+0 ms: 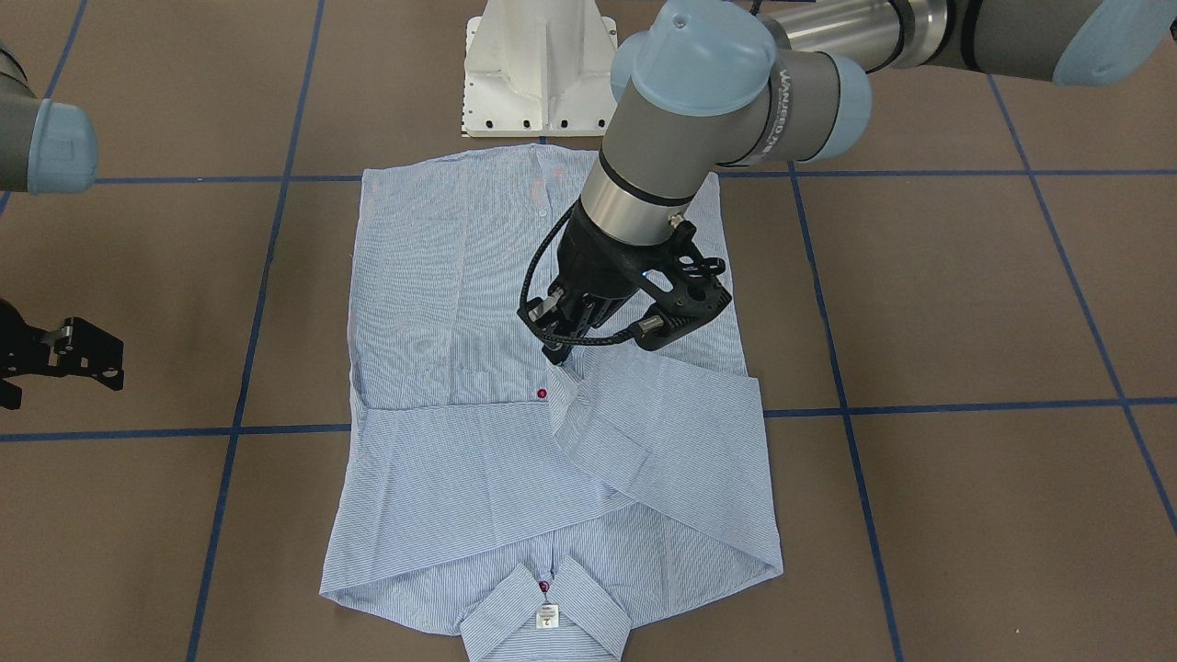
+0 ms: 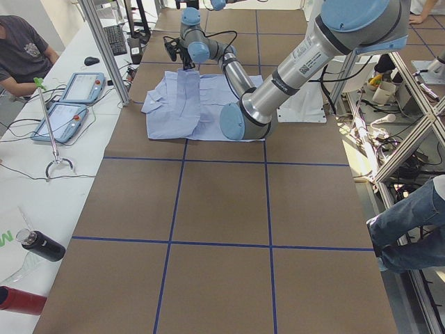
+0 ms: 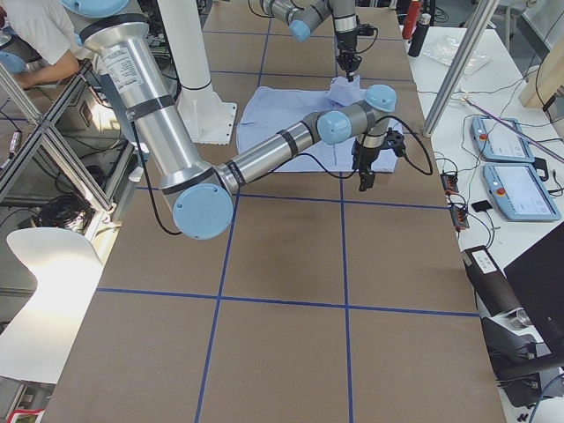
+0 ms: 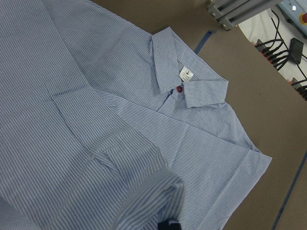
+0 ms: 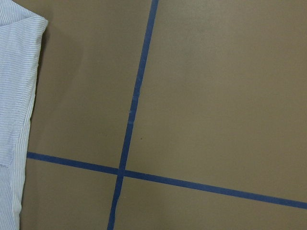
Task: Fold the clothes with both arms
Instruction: 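Carry the sleeve with the left gripper across the shirt toward the collar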
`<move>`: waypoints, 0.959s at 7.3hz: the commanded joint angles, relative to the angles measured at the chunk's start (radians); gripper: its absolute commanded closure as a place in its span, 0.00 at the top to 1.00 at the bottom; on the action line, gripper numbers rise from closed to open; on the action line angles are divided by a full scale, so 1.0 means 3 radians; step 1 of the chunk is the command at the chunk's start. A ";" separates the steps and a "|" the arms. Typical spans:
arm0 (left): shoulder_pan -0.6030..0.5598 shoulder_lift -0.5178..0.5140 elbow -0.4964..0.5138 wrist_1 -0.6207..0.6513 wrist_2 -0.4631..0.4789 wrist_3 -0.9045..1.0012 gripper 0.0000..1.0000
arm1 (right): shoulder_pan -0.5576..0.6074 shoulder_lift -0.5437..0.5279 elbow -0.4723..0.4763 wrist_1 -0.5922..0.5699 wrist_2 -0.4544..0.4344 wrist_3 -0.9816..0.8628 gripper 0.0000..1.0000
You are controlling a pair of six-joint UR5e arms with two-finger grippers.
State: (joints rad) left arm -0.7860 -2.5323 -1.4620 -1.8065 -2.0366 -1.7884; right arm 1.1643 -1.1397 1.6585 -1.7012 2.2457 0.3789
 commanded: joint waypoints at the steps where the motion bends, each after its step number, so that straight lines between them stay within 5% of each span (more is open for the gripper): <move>1: 0.0048 -0.0042 0.0021 -0.0007 -0.0002 -0.0026 0.00 | 0.0000 0.0000 -0.0001 0.0000 0.0000 0.0000 1.00; 7: 0.0135 -0.0328 0.0976 -0.0880 0.0044 -0.0292 0.00 | 0.0000 -0.0031 -0.0016 0.0000 -0.0005 0.0005 1.00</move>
State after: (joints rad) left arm -0.7472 -2.6256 -1.2128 -2.0181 -2.0250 -1.8721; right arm 1.1643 -1.1481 1.6544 -1.7012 2.2443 0.3792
